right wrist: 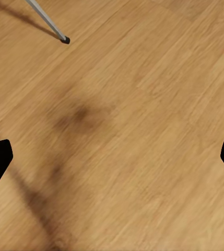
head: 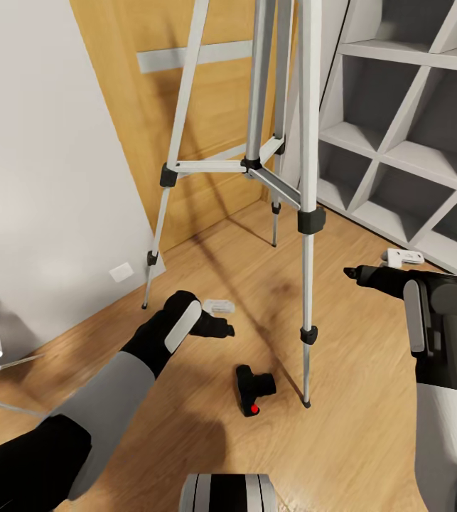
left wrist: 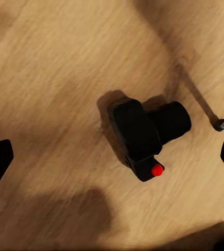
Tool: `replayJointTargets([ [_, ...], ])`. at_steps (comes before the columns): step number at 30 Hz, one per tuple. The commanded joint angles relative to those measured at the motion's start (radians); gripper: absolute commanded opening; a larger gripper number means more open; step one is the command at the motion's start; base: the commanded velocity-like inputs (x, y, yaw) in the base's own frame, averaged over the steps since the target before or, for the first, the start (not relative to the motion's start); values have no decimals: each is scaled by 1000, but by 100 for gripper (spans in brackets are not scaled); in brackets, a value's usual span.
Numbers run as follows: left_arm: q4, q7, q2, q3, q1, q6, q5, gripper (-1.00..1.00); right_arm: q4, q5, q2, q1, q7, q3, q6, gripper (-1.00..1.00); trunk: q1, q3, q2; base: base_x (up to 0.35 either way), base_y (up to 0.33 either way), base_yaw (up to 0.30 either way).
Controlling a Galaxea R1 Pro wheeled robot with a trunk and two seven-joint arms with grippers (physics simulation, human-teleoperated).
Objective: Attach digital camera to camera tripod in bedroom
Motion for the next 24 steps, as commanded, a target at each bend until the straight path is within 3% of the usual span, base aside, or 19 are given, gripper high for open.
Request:
replayJointTargets([
  [1, 0, 10, 0, -2, -1, 2, 11, 100, -1, -3, 0, -1, 2, -1, 4, 100, 0, -1, 0, 0, 0, 0],
  [9, 22, 13, -2, -17, -3, 4, 17, 100, -2, -3, -4, -1, 3, -2, 4, 100, 0, -1, 0, 0, 0, -110],
  [24, 30, 3, 4, -22, 11, 6, 22, 100, -3, -4, -8, -1, 3, -2, 4, 100, 0, -5, -1, 0, 0, -207],
])
